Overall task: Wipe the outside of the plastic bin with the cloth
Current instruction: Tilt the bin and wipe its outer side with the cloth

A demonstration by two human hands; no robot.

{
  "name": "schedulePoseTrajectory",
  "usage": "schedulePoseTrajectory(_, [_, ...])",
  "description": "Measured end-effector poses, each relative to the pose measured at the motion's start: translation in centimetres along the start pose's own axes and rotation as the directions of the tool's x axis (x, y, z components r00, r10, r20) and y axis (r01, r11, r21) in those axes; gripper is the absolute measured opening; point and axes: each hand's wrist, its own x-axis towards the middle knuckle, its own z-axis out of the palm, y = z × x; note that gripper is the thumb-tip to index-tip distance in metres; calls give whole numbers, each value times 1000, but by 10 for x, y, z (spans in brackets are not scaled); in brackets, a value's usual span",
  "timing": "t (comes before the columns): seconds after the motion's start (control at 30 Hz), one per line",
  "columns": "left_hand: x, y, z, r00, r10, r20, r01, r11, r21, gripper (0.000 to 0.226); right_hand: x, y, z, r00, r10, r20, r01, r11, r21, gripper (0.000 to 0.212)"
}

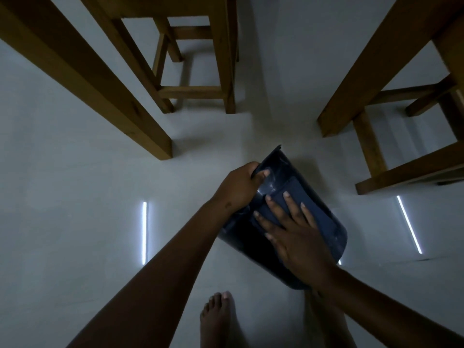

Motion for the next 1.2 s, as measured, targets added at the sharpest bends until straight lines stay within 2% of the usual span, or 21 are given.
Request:
schedulePoseTrajectory(0.17, [-13,-9,-5,999,26,23,-27,998,61,28,34,35,-13,958,282,-41,-261,926,271,49])
schedulePoseTrajectory(0.23, [-11,-8,-3,1000,18,20,-20,996,87,31,27,25,-9,948,316,-40,-300,927,227,50])
schedulePoseTrajectory(0.33, [-7,-10,-1,1000,15,13,-15,998,67,31,3,1,0,993,120,-15,-119,993,24,54])
schedulePoseTrajectory(0.4, [-6,-9,-1,1000,15,10,-15,999,48,29,3,7,-2,999,22,-24,-21,1000,20,51])
schedulePoseTrajectory(0.43, [-5,-8,-1,1000,19,10,-19,998,64,26,11,15,-4,998,48,-43,-45,997,58,50])
schedulePoseTrajectory(0.53, [-2,-3,2,1000,22,1,-22,995,95,18,38,40,-15,940,338,-46,-308,900,308,50])
schedulePoseTrajectory(0.6, [-3,-3,3,1000,20,0,-20,996,88,18,33,32,-14,917,399,-28,-370,873,316,51])
schedulePoseTrajectory(0.63, [-4,-4,3,1000,19,4,-19,996,90,20,24,21,-10,934,355,-31,-337,909,246,52])
schedulePoseTrajectory(0.7, [-6,-8,1,1000,15,9,-16,997,78,23,5,-2,-3,987,161,-7,-161,986,53,54])
schedulePoseTrajectory(0.77, [-5,-9,0,1000,15,5,-15,999,40,24,-4,-7,3,1000,-10,17,10,999,-46,57])
schedulePoseTrajectory(0.8, [-5,-9,1,1000,17,3,-17,999,28,23,-1,-1,3,999,-47,15,47,997,-59,57])
schedulePoseTrajectory(0.87, [-4,-7,1,1000,26,1,-26,998,52,20,13,13,-1,1000,-8,-12,8,1000,-18,53])
schedulePoseTrajectory(0.97, [-4,-6,1,999,33,0,-33,996,81,17,40,35,-12,962,269,-34,-257,944,208,53])
schedulePoseTrajectory(1.03, [-6,-7,1,1000,30,0,-30,996,88,18,43,38,-13,931,366,-20,-347,897,275,58])
schedulePoseTrajectory(1.1, [-6,-9,1,999,33,6,-33,995,97,22,30,27,-9,945,326,-8,-316,921,229,65])
schedulePoseTrajectory(1.2, [-7,-15,-1,1000,24,3,-24,996,84,30,3,7,-1,990,139,1,-139,989,53,68])
